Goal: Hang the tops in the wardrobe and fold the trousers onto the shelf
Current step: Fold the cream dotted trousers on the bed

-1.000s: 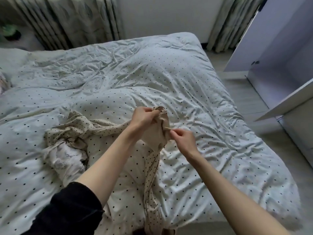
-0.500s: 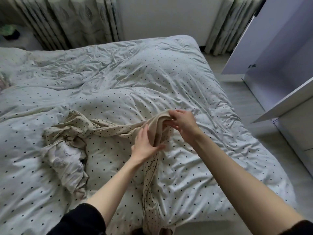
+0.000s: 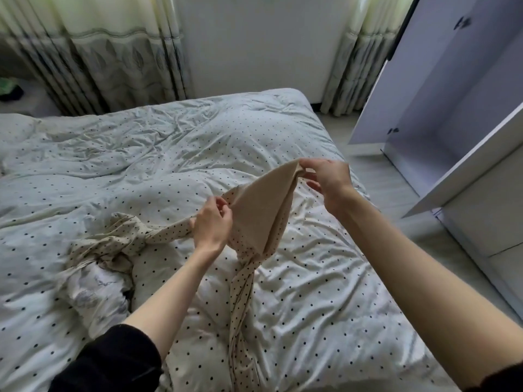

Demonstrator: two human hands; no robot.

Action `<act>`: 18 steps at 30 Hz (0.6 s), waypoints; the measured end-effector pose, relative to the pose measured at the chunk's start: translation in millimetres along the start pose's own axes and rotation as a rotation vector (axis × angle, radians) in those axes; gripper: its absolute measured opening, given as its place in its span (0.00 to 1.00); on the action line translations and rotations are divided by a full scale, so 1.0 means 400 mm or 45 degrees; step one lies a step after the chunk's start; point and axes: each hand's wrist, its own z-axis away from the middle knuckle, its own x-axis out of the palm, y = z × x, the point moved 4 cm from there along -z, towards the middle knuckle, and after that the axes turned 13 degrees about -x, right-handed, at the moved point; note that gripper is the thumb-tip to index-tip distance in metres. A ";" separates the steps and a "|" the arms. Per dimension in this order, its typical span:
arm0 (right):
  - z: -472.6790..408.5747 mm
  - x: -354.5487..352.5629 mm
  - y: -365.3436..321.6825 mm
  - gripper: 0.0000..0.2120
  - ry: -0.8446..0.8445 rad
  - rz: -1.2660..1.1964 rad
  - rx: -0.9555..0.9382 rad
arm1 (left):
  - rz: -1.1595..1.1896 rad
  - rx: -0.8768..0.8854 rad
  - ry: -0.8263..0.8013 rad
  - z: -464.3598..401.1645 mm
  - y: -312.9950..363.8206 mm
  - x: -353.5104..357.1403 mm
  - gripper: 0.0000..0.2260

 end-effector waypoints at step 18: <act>0.024 -0.194 -0.091 0.07 -0.047 -0.214 -0.166 | -0.022 0.210 -0.041 0.173 0.217 0.156 0.08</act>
